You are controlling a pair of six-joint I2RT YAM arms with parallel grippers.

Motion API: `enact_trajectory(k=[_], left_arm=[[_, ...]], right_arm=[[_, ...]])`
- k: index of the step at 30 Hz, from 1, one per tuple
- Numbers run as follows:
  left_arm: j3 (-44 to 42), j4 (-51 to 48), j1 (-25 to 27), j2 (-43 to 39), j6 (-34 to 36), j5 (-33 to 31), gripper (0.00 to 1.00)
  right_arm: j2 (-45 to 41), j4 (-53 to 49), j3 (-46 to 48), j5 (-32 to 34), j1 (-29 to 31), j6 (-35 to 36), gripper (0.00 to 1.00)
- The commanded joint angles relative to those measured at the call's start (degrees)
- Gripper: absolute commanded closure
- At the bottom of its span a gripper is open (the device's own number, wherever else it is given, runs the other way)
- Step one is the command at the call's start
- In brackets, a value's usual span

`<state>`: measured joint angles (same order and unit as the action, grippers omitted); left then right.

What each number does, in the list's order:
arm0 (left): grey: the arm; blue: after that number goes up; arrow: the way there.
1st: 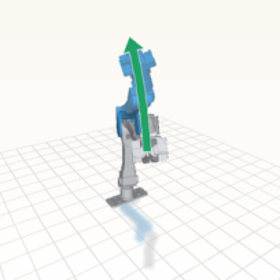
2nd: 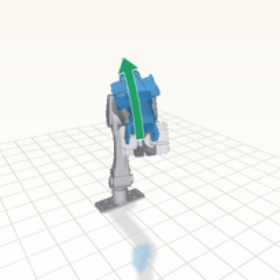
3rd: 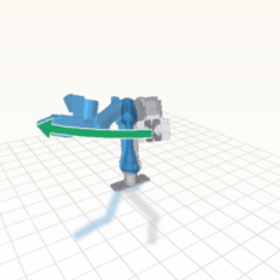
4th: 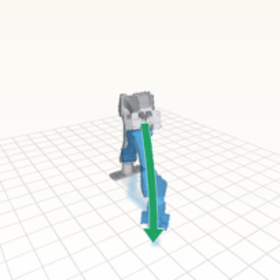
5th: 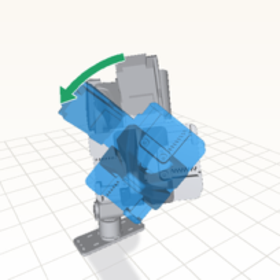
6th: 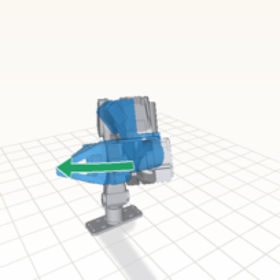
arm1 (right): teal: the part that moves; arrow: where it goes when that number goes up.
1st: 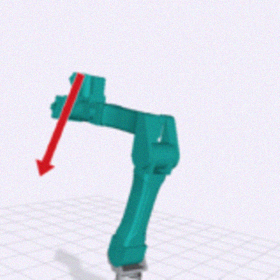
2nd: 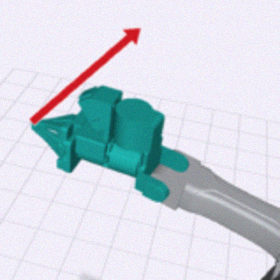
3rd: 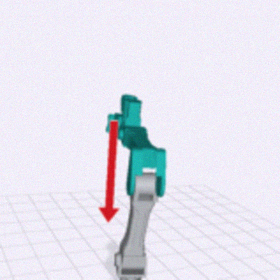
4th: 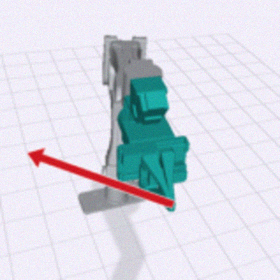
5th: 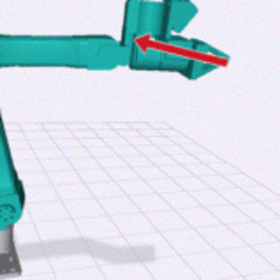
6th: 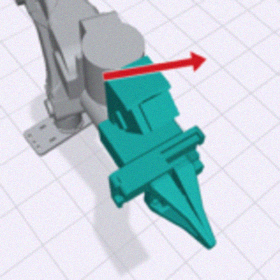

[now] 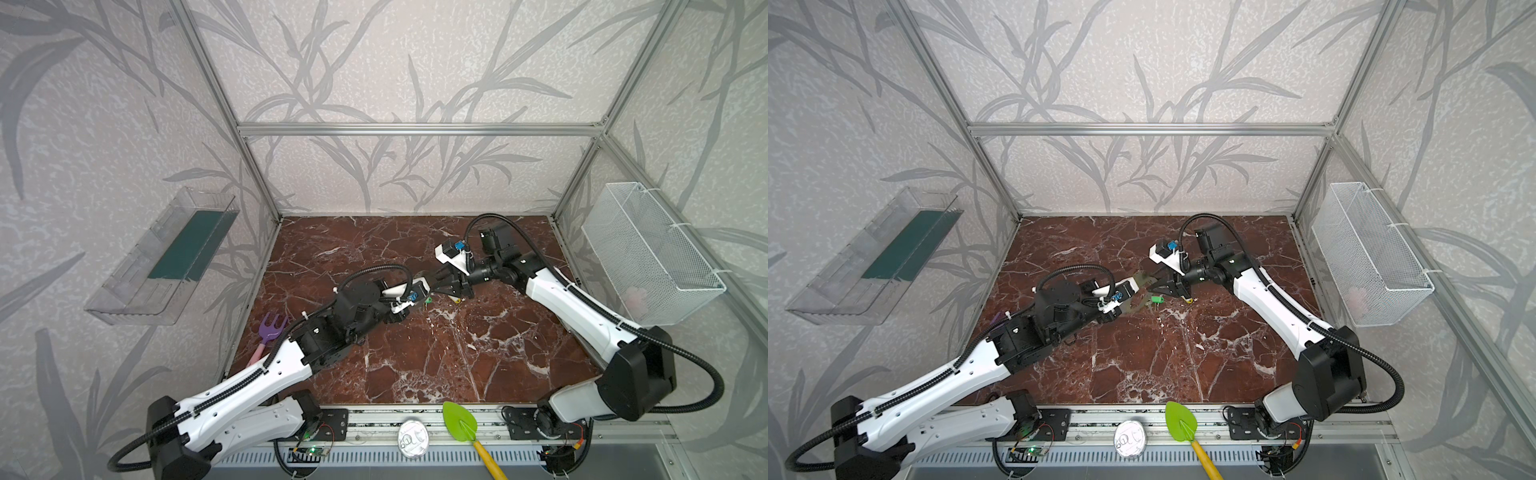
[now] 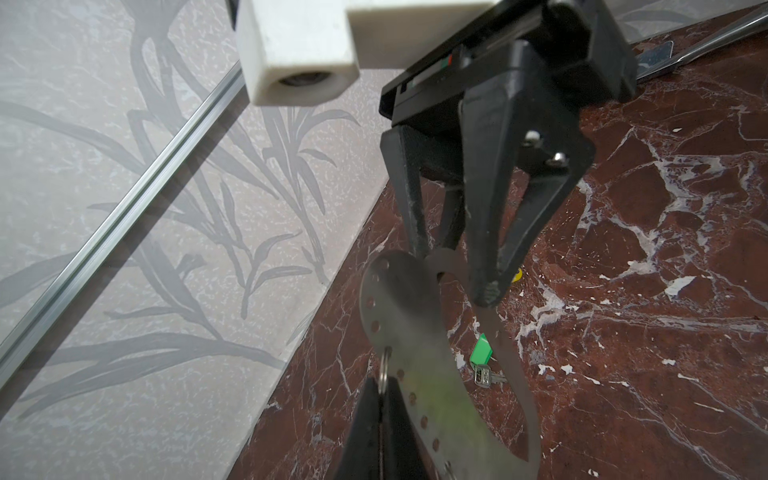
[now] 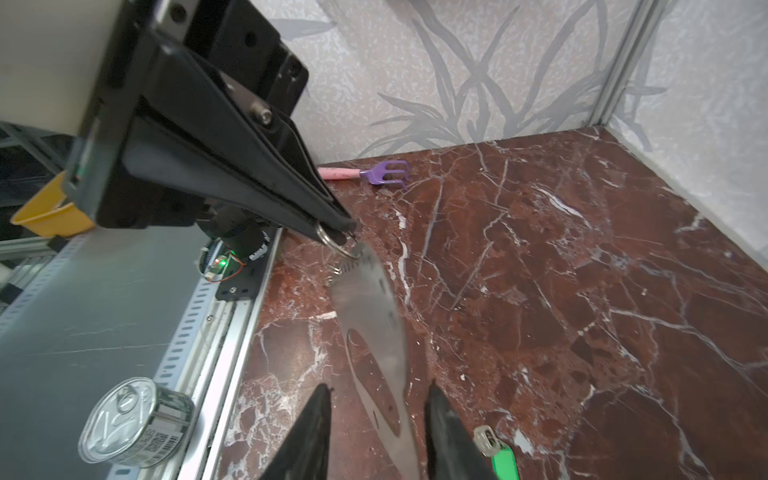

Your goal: Put the keys on the keyring

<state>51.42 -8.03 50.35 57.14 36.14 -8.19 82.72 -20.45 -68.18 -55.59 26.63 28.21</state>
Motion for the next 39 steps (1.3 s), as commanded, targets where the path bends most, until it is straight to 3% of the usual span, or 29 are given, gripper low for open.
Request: enact_trajectory(k=[1, 6, 11, 17, 25, 30, 39], left_arm=[[5.77, -6.47, 0.01, 1.46, -1.46, -2.28, 1.0], [13.82, -17.03, 0.06, 4.99, -5.8, -3.5, 1.0], [19.88, -26.04, 0.02, 8.97, -9.2, -4.14, 1.0], [27.39, -36.84, 0.11, 15.44, -13.16, -4.08, 1.0], [25.31, -35.18, 0.47, 13.47, -10.97, 2.67, 1.0], [22.59, -31.89, 0.48, 10.34, -9.96, 7.7, 1.0], [23.26, -32.55, 0.46, 11.09, -9.33, 11.41, 1.0]], right_arm=[[-6.15, 13.19, 4.69, 6.54, 0.24, -6.53, 0.56], [-12.69, 24.42, 13.13, 12.43, 0.34, -11.67, 0.5], [-17.2, 33.18, 19.03, 13.39, 1.72, -15.53, 0.48], [-18.15, 39.17, 21.56, 13.1, 5.13, -15.77, 0.59], [-13.75, 42.05, 20.37, 6.33, 5.19, -15.85, 0.73], [-12.24, 44.21, 20.81, 1.53, 5.27, -17.49, 0.74], [-11.2, 44.34, 20.03, -0.74, 6.94, -17.92, 0.75]])
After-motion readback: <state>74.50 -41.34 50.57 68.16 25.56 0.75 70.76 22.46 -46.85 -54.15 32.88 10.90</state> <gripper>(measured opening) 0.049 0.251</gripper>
